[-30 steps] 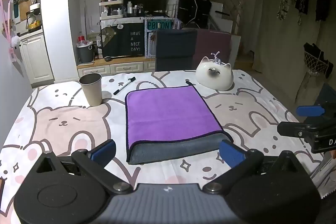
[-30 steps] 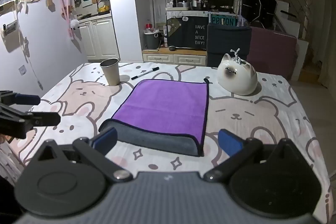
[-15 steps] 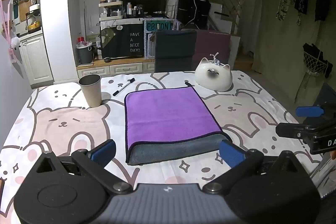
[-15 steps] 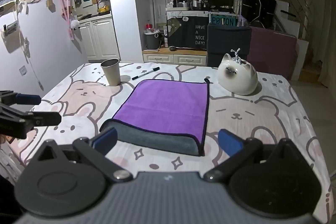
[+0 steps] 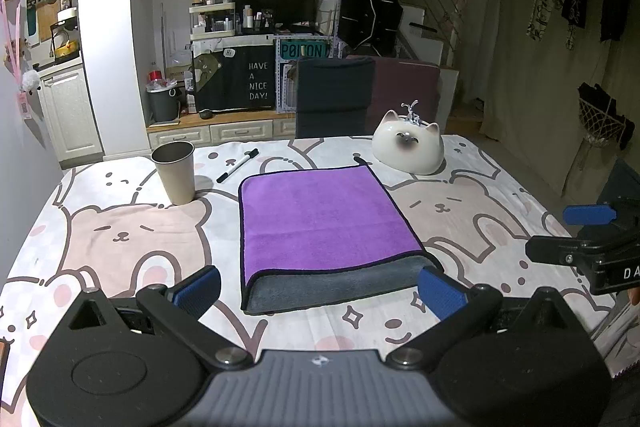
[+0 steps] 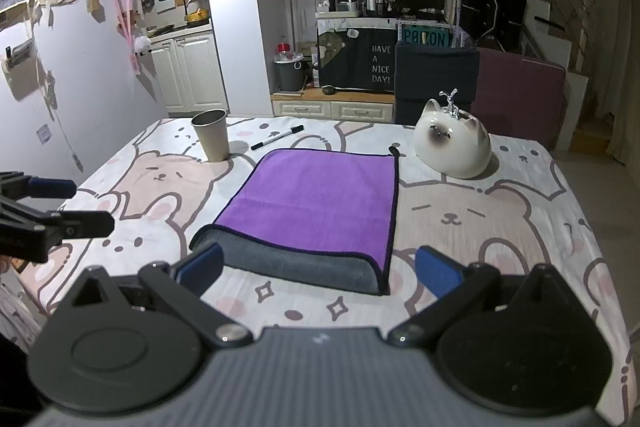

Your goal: Fold towel

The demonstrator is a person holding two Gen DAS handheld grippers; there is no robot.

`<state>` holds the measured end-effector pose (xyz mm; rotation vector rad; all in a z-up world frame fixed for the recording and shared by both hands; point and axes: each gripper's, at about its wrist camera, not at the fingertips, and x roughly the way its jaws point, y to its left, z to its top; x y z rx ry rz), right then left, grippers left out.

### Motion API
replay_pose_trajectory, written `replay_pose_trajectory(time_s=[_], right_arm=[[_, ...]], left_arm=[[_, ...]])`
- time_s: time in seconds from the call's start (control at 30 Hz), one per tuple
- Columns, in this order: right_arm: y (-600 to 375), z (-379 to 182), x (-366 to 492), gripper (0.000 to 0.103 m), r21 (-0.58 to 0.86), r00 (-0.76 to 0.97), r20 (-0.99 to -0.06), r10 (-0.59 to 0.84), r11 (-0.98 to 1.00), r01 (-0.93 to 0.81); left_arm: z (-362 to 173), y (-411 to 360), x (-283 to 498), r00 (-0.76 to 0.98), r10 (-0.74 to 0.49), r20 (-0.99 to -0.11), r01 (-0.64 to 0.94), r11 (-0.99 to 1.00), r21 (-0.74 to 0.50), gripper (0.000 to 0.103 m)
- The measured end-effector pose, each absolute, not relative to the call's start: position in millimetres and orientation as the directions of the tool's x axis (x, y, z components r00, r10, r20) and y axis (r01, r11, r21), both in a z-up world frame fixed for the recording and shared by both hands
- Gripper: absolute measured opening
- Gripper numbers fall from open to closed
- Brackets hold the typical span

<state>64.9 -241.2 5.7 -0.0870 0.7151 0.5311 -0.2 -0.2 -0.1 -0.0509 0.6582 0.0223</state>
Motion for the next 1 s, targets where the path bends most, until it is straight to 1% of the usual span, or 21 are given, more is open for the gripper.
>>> replay_pose_trajectory(time_s=[1.0], right_arm=[[-242.0, 5.0, 66.9, 0.103, 0.099, 0.628, -0.648, 0.43, 0.866, -0.49]], left_arm=[[-1.4, 8.0, 0.7, 0.788, 0.006, -0.615, -0.04, 0.998, -0.041, 0.103]])
